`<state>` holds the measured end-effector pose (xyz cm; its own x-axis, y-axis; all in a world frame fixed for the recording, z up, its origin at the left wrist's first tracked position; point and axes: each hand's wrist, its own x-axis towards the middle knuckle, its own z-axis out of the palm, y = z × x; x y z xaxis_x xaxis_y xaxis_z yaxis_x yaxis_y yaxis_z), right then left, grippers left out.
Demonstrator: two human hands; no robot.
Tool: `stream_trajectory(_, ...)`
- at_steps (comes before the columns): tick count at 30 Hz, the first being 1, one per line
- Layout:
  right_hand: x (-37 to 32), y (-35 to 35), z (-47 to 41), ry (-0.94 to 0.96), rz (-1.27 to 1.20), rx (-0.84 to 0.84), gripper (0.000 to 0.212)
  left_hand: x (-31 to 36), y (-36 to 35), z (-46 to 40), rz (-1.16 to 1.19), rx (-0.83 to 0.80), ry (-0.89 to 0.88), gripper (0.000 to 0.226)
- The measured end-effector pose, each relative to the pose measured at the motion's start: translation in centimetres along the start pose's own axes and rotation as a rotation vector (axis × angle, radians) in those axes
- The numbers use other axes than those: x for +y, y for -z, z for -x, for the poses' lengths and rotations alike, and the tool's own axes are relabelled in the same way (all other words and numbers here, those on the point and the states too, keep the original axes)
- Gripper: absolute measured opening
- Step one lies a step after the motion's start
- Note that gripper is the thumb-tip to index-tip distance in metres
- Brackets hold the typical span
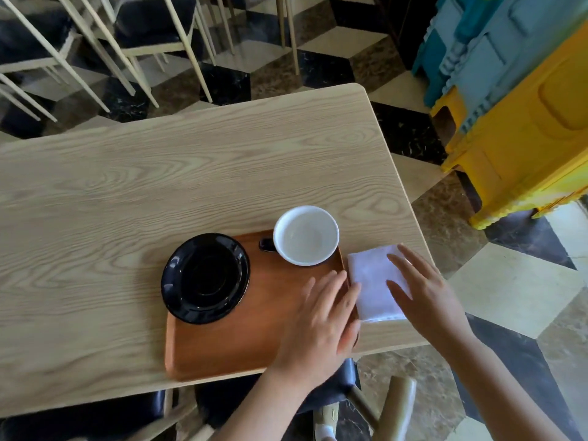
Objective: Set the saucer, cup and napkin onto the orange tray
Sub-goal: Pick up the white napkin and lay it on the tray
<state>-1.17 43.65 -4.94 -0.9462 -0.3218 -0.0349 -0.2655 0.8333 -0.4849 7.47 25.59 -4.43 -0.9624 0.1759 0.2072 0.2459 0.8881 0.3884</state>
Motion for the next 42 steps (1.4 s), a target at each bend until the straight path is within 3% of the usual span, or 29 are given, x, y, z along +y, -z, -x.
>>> stream_trajectory(7,1.9,-0.2,1.7,-0.11,0.007,-0.114,0.056,3.0,-3.6,-0.9,-0.124,-0.28,-0.007,0.047)
stream_trajectory(12,0.9,-0.6,1.7,-0.131,-0.044,0.009,0.058,3.2,-4.4,-0.7,-0.211,-0.369,0.002,0.054)
stream_trajectory(16,0.4,-0.7,0.7,-0.414,-0.217,0.07,0.056,3.5,-4.3,-0.6,-0.231,-0.381,0.016,0.056)
stream_trajectory(21,0.1,0.8,0.4,-0.488,-0.398,0.085,0.039,3.3,-4.0,-0.6,0.212,-0.294,0.132,0.049)
stream_trajectory(26,-1.1,2.3,1.0,-0.461,-0.585,0.104,0.037,3.8,-2.8,-1.3,0.615,-0.074,0.451,0.038)
stream_trajectory(33,-3.3,3.4,2.0,-0.496,-0.984,0.071,0.034,2.6,-1.3,-1.6,1.216,0.072,0.958,0.04)
stream_trajectory(37,-3.8,1.8,2.5,-0.53,-0.997,-0.011,0.034,0.6,-0.4,0.3,1.198,0.09,0.972,0.044)
stream_trajectory(42,-4.9,-1.4,3.0,-0.431,-0.752,-0.156,0.043,-2.5,0.8,3.1,0.978,0.044,0.921,0.056)
